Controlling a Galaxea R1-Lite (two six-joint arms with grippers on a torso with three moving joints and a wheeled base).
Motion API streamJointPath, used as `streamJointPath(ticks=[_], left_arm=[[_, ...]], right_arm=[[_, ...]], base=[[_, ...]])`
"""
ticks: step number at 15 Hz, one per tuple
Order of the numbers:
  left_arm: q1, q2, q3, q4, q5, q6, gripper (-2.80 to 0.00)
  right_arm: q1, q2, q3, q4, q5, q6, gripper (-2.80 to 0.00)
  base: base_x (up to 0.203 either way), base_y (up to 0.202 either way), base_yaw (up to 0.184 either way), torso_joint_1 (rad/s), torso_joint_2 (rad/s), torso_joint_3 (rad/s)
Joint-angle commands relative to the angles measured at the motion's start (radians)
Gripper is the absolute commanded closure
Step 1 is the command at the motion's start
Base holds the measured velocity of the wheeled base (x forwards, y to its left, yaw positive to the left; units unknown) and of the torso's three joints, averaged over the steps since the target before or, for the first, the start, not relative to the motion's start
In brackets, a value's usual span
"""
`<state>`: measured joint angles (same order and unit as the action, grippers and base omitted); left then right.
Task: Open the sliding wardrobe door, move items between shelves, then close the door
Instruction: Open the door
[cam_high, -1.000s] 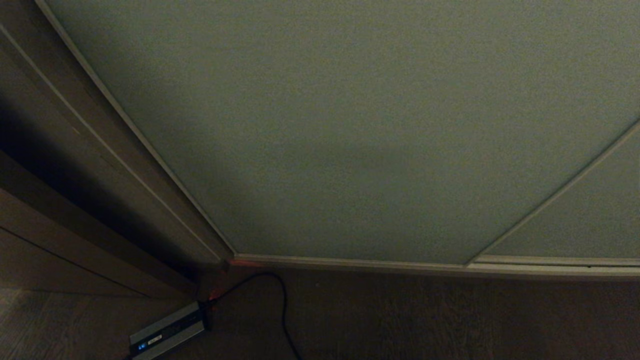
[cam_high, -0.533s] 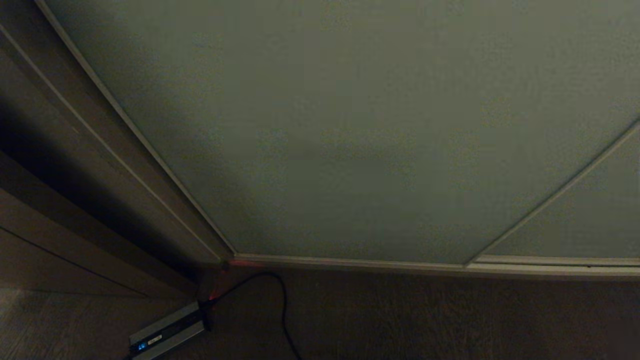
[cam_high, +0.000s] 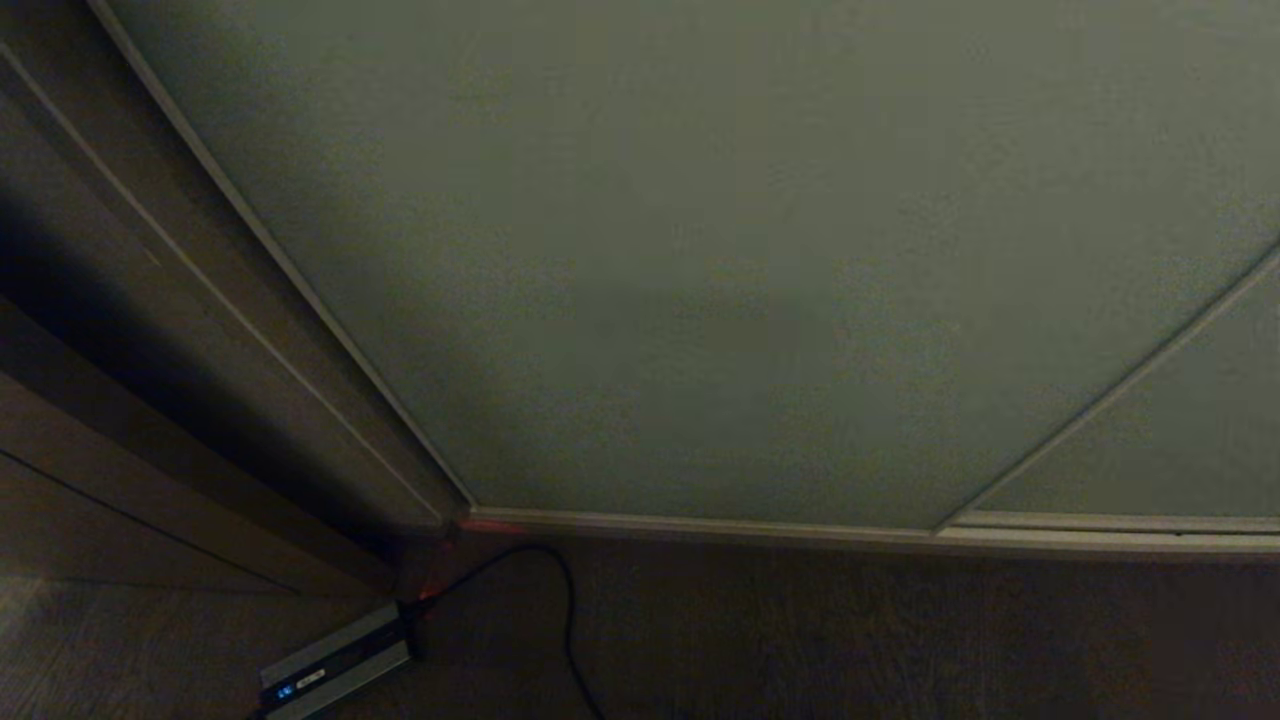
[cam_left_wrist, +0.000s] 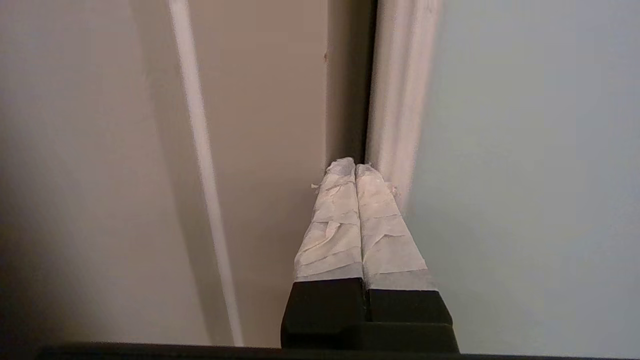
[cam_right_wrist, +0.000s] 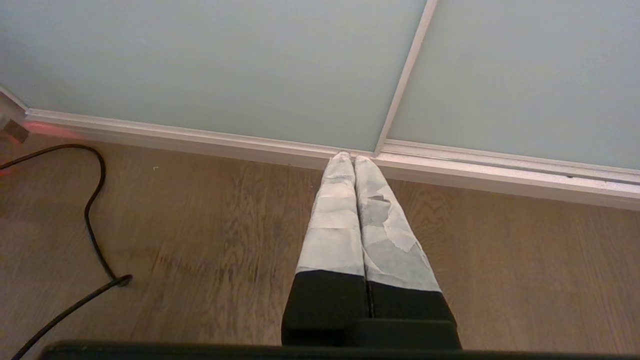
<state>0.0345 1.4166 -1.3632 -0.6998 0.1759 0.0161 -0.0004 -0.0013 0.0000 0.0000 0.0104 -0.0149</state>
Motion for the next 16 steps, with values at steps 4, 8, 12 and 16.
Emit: streamJointPath(ticks=[4, 8, 12, 16], left_arm=[[-0.010, -0.022, 0.005, 0.010, -0.019, 0.000, 0.00], [-0.010, -0.085, 0.032, 0.040, -0.055, 0.002, 0.00], [-0.010, -0.097, 0.039, 0.106, -0.083, 0.001, 0.00], [-0.001, -0.079, 0.027, 0.136, -0.136, -0.010, 0.00]], right_arm=[[-0.001, 0.000, 0.003, 0.000, 0.000, 0.000, 0.00], [-0.001, 0.000, 0.003, 0.000, 0.000, 0.000, 0.00], [0.000, 0.000, 0.003, 0.000, 0.000, 0.000, 0.00], [-0.001, 0.000, 0.003, 0.000, 0.000, 0.000, 0.00]], base=[[0.000, 0.000, 0.000, 0.000, 0.00, 0.000], [0.000, 0.000, 0.000, 0.000, 0.00, 0.000], [0.000, 0.000, 0.000, 0.000, 0.00, 0.000], [0.000, 0.000, 0.000, 0.000, 0.00, 0.000]])
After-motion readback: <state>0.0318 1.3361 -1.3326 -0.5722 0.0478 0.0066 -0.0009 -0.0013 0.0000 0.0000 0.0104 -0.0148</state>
